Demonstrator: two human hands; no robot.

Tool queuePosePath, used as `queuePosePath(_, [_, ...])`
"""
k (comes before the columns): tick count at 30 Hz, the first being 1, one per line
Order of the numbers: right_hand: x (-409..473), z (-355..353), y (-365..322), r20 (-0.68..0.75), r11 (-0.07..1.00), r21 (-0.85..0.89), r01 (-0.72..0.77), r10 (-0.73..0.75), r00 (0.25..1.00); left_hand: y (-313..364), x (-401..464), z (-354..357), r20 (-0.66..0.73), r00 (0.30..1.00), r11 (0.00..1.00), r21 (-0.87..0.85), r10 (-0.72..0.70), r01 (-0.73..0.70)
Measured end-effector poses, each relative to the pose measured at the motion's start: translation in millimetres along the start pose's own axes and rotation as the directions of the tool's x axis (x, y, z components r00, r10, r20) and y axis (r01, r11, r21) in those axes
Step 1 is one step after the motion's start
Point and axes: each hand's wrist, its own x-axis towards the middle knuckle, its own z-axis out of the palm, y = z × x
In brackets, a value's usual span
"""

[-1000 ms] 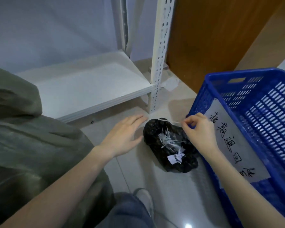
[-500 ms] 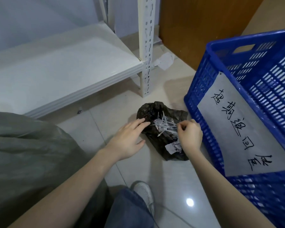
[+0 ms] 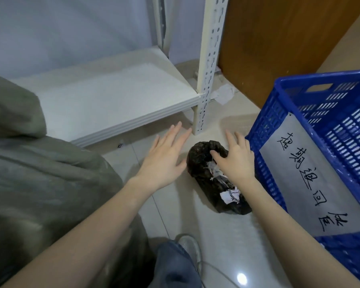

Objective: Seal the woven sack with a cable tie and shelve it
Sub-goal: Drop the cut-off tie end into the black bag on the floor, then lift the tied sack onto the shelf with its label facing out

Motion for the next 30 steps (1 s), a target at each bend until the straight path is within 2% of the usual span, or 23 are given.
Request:
queuePosePath(8, [-11.0, -91.4, -119.9, -0.123, 0.948, 0.153, 0.280, -0.263, 0.957, -1.5, -36.8, -120.8, -0.288, 0.956, 0.998, 0.026, -0.051, 0.061])
queuePosePath(15, [-50.4, -142.4, -226.6, -0.227, 0.853, 0.208, 0.480, -0.435, 0.871, -23.8, -106.1, -203.0, -0.465, 0.882, 0.992, 0.048, -0.081, 0.116])
queuePosePath(20, [-86.1, -142.1, -295.7, -0.228, 0.762, 0.269, 0.589, -0.544, 0.808, -55.0, -164.1, -237.3, -0.538, 0.820, 0.979, -0.060, -0.194, 0.193])
queuePosePath(25, [-112.2, -123.5, -346.7, -0.197, 0.699, 0.310, 0.645, -0.616, 0.763, -89.5, -211.4, -256.1, -0.601, 0.765, 0.972, -0.123, -0.233, 0.199])
queuePosePath(30, [-131.3, -96.7, -377.1, -0.169, 0.664, 0.385, 0.641, -0.632, 0.756, -116.5, -243.6, -254.3, -0.677, 0.689, 0.966, -0.194, -0.259, 0.173])
